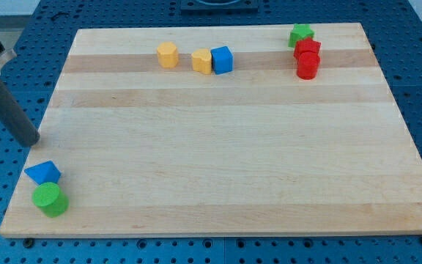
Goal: Push the green circle left a bit
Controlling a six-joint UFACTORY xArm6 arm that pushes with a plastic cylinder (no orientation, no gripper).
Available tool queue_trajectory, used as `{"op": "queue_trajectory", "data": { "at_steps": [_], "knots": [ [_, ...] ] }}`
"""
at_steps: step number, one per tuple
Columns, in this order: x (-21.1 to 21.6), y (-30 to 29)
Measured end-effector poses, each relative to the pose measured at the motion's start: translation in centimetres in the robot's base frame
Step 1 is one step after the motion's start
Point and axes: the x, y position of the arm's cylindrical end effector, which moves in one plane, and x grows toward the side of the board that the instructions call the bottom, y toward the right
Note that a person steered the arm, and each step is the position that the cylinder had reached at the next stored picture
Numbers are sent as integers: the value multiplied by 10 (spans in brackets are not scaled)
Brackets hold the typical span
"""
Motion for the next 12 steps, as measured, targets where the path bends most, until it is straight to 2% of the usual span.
{"op": "queue_trajectory", "data": {
  "at_steps": [3, 4, 8, 9, 10, 12],
  "knots": [
    [39, 0],
    [79, 1],
    [86, 9],
    [115, 17],
    [119, 17],
    [98, 47]
  ]
}}
